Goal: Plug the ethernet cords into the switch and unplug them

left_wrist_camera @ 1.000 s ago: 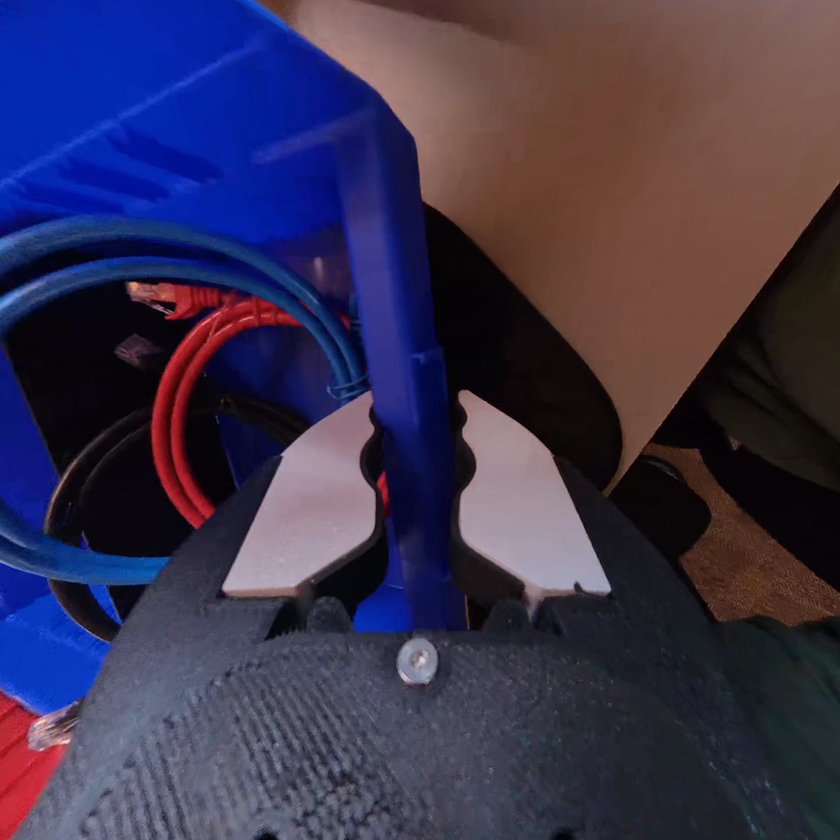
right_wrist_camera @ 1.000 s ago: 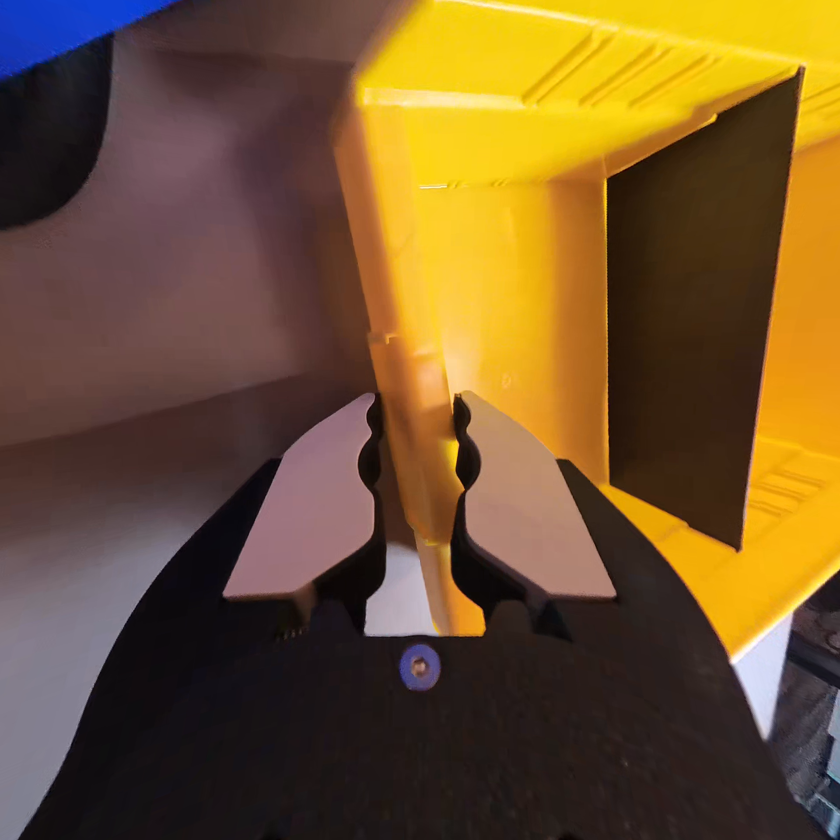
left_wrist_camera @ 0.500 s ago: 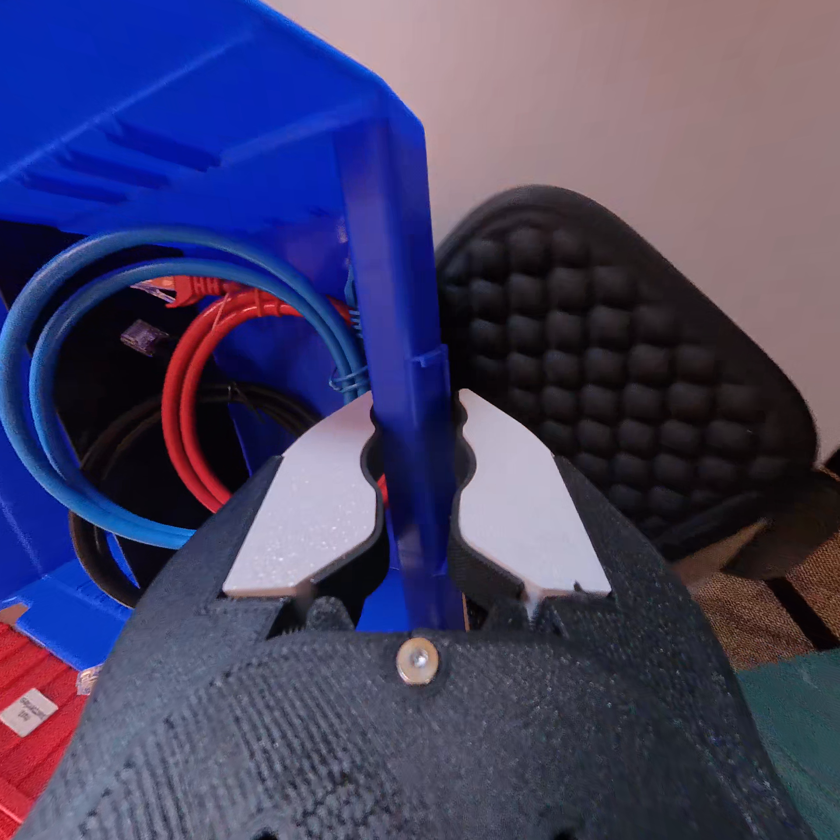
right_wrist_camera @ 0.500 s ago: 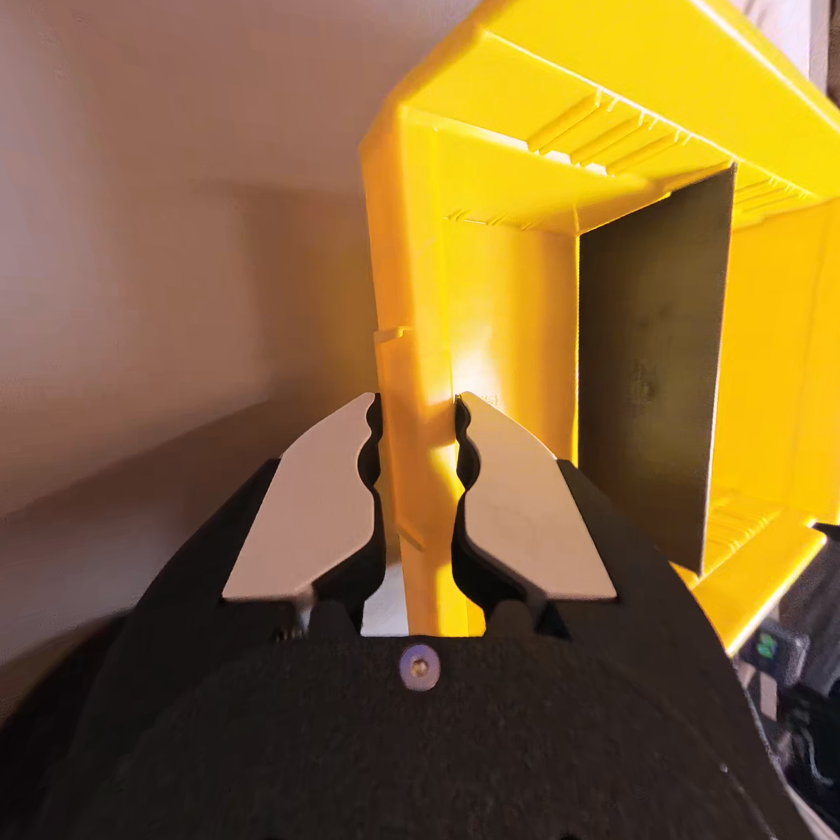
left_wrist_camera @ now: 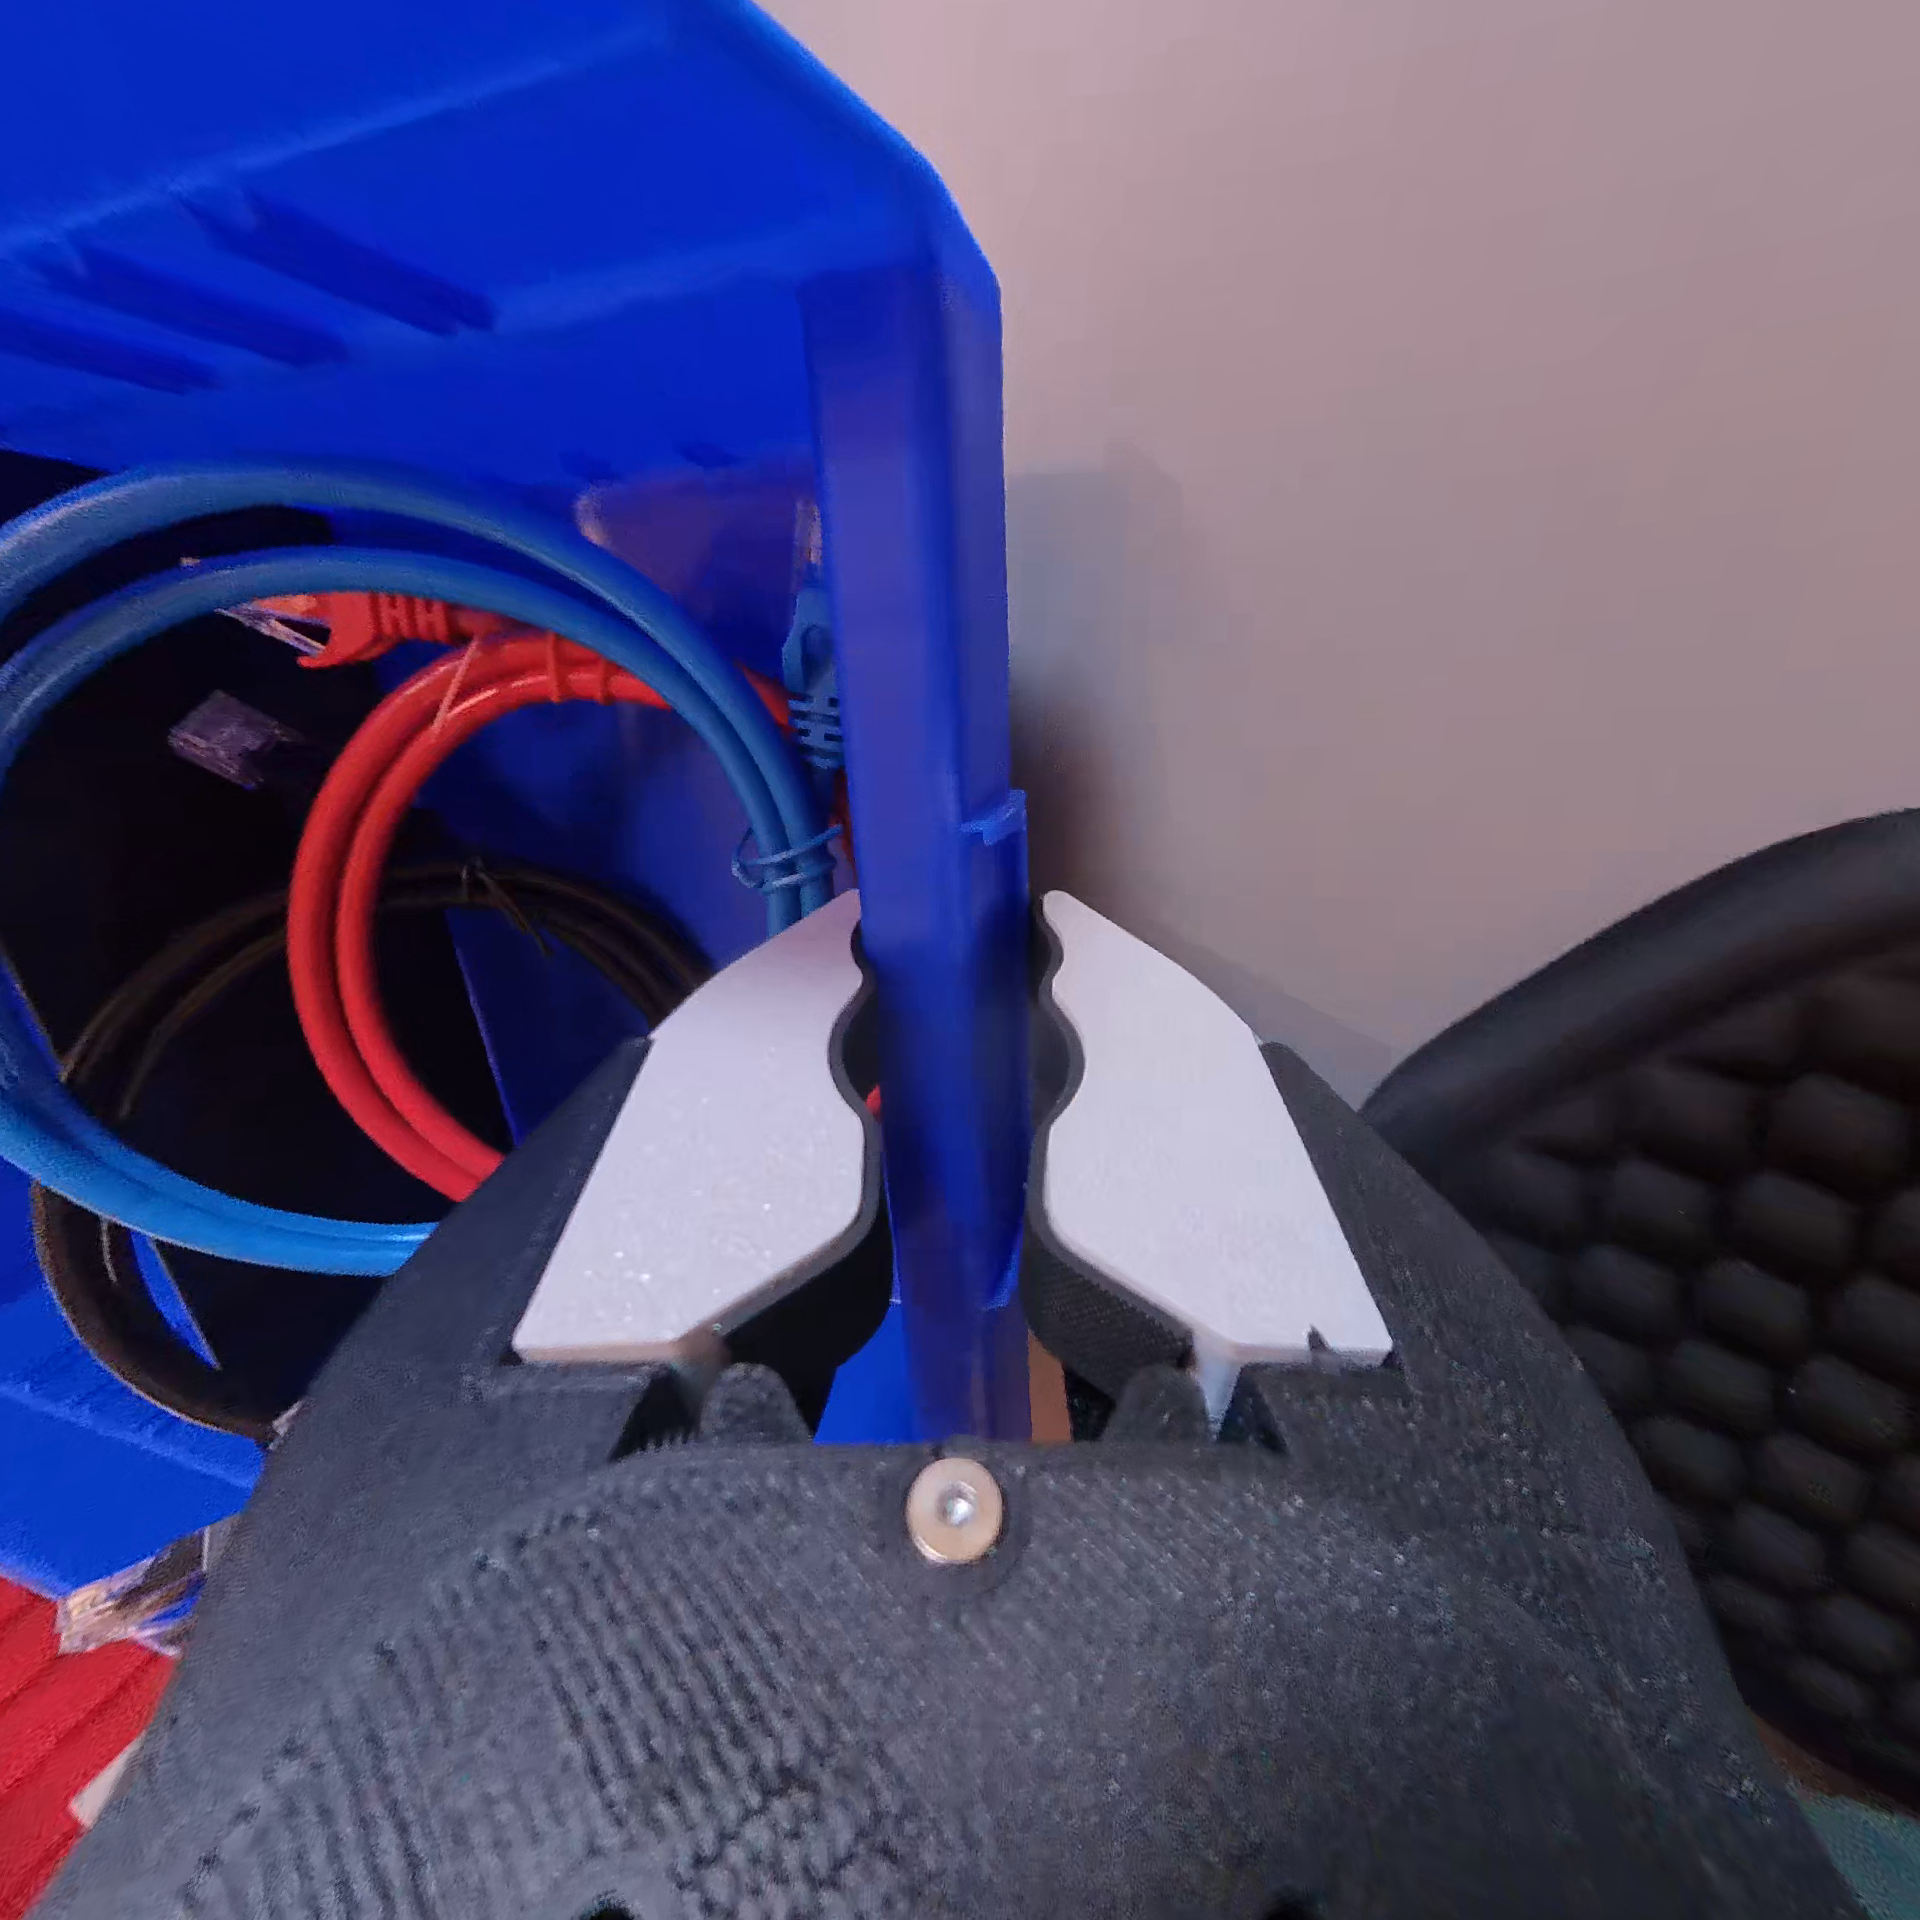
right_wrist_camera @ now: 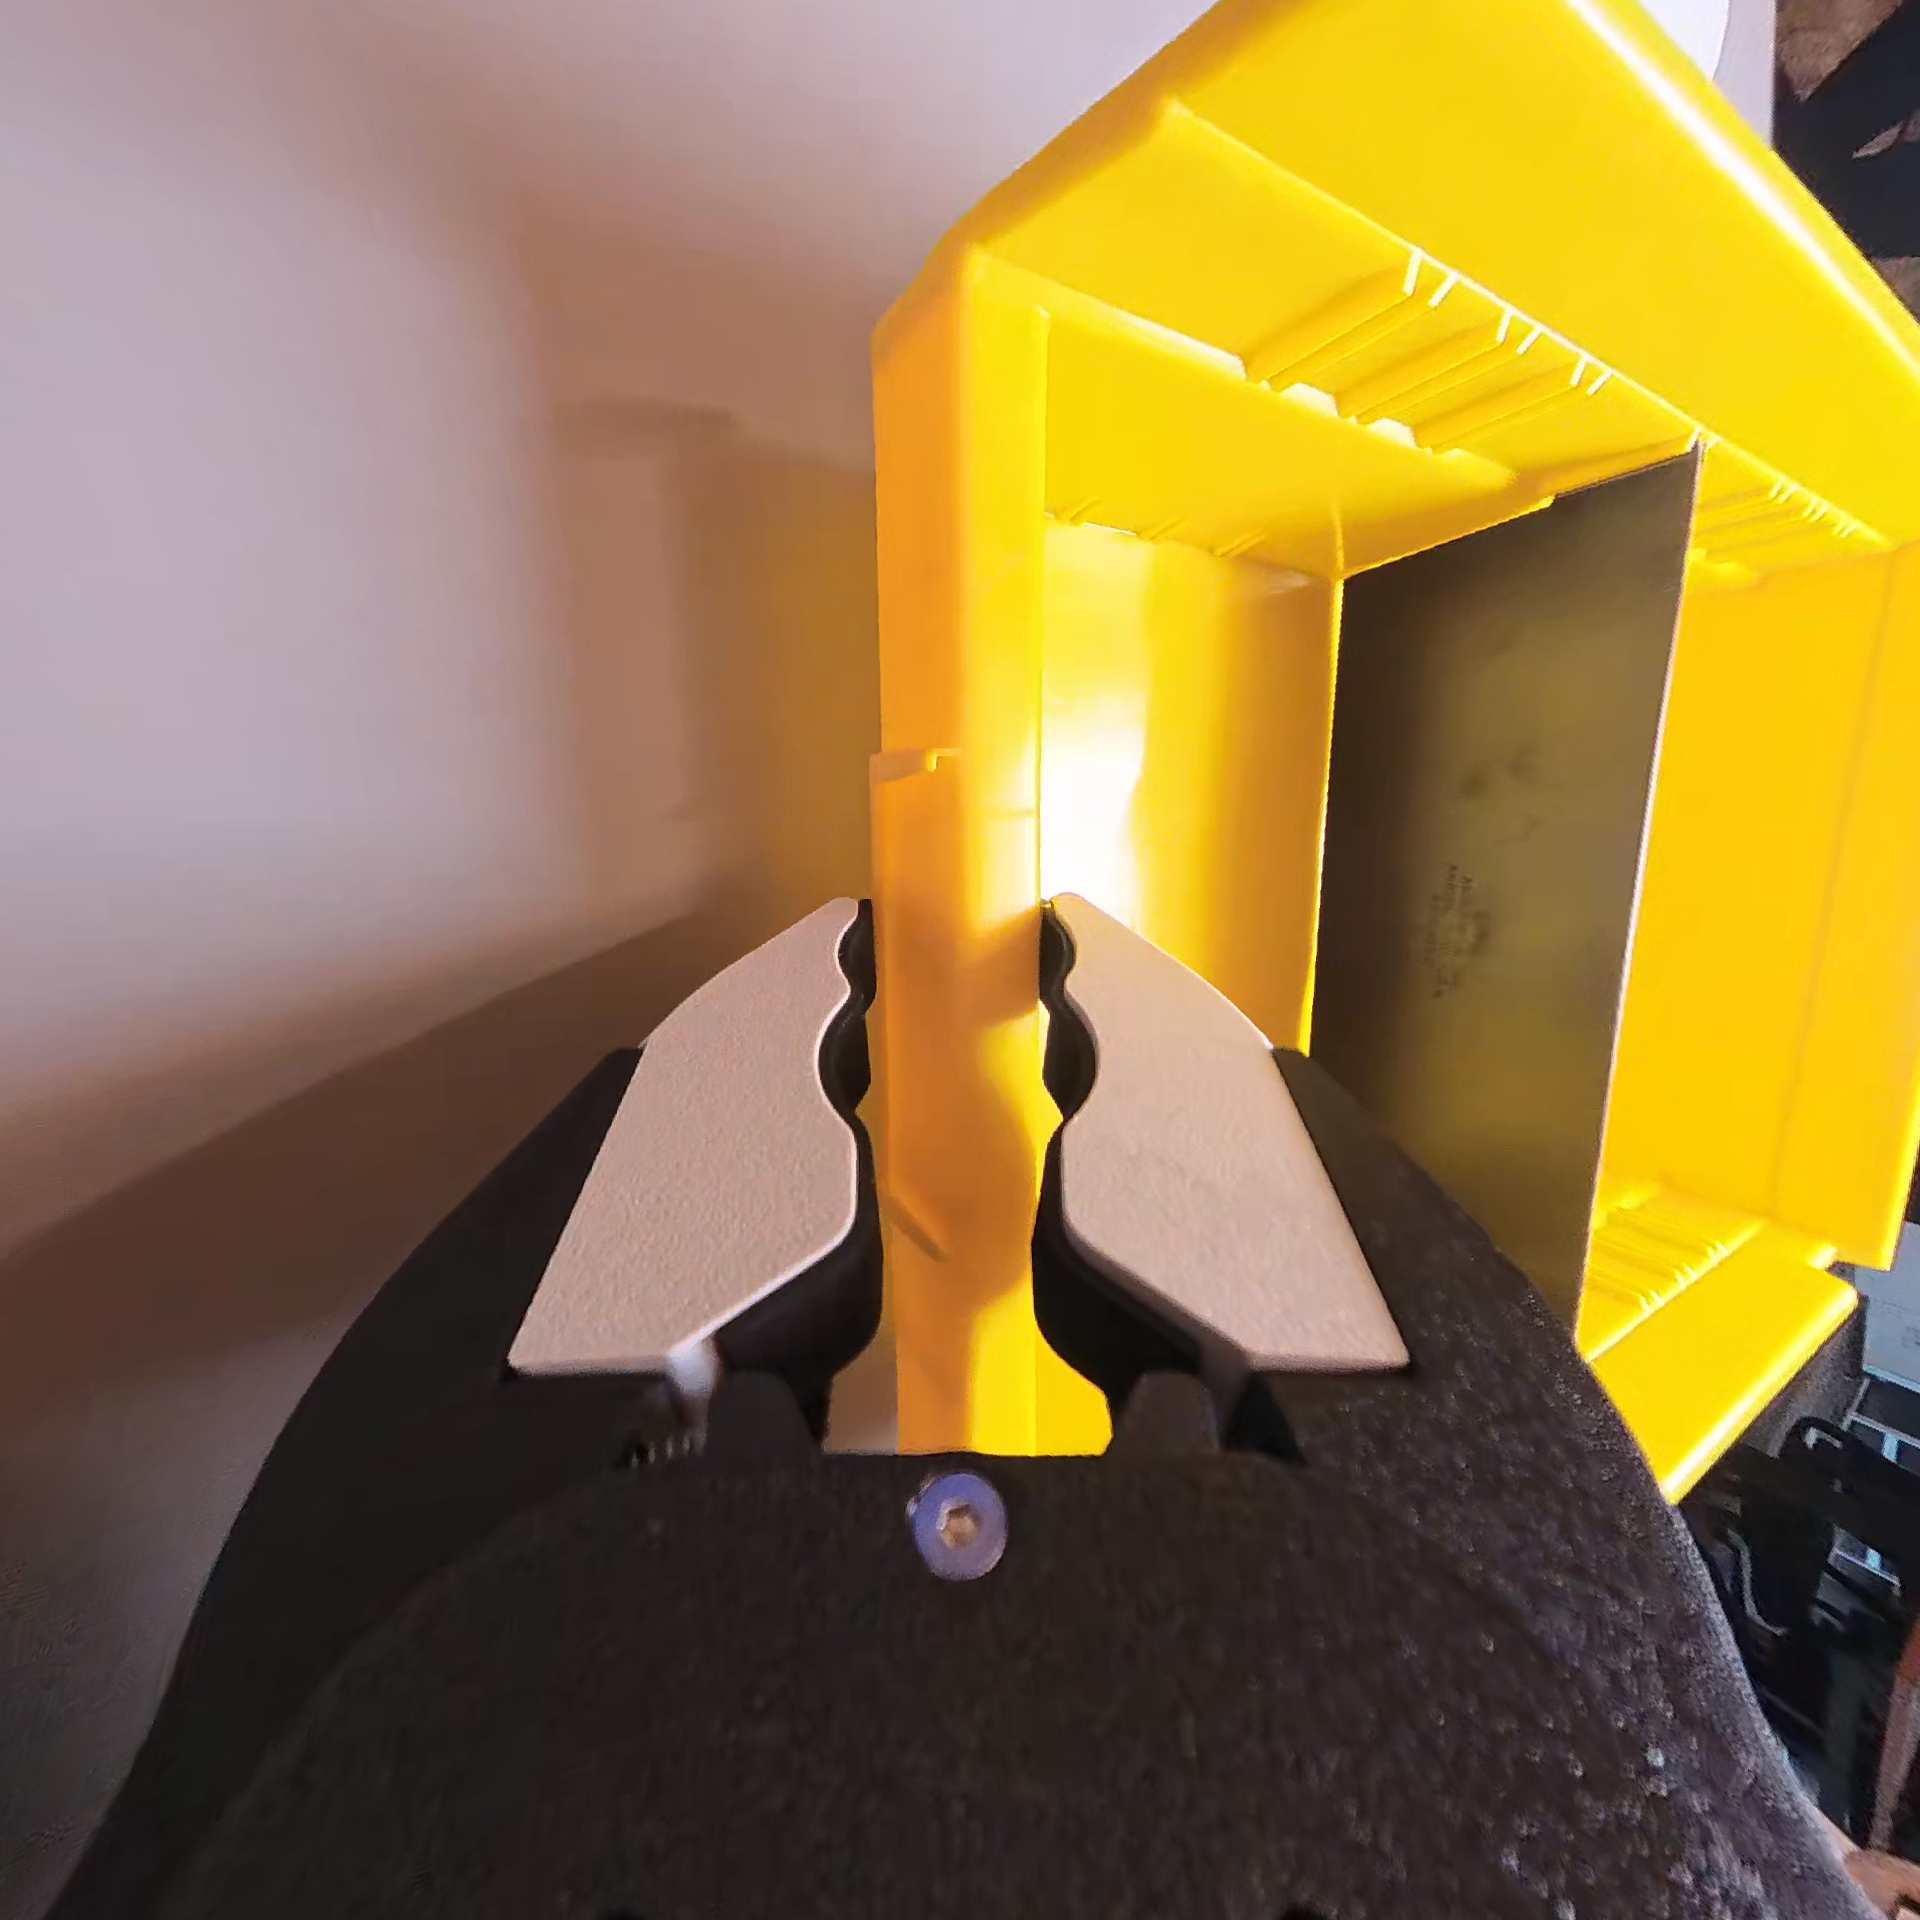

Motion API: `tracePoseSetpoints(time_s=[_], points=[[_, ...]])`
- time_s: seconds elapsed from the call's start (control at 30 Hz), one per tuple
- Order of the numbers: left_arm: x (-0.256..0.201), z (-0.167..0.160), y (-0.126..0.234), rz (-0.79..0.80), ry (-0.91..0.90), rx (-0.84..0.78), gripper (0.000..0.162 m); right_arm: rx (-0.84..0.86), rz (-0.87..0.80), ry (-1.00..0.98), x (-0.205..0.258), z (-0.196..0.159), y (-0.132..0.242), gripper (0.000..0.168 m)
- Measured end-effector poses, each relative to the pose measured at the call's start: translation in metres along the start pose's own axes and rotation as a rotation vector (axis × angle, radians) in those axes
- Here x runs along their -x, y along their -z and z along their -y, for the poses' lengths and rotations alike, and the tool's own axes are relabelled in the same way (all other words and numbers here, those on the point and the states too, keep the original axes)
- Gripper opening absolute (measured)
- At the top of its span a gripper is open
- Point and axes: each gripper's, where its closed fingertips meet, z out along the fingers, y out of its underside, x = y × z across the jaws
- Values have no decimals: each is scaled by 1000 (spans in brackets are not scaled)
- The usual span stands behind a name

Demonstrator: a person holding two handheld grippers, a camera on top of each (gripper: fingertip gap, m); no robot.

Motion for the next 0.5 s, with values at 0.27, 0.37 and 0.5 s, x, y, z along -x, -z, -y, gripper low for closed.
tracePoseSetpoints(time_s=[0.27, 0.37, 0.5], points=[[25, 4, -7, 83, -2, -71, 27, 15, -64, -104, -19, -3, 0, 39], [29, 5, -7, 111, 26, -143, 28, -142, -62, -199, -19, 27, 24, 45], [24, 18, 7, 59, 130, -359, 39, -481, 1, -369, -20, 85, 62, 48]])
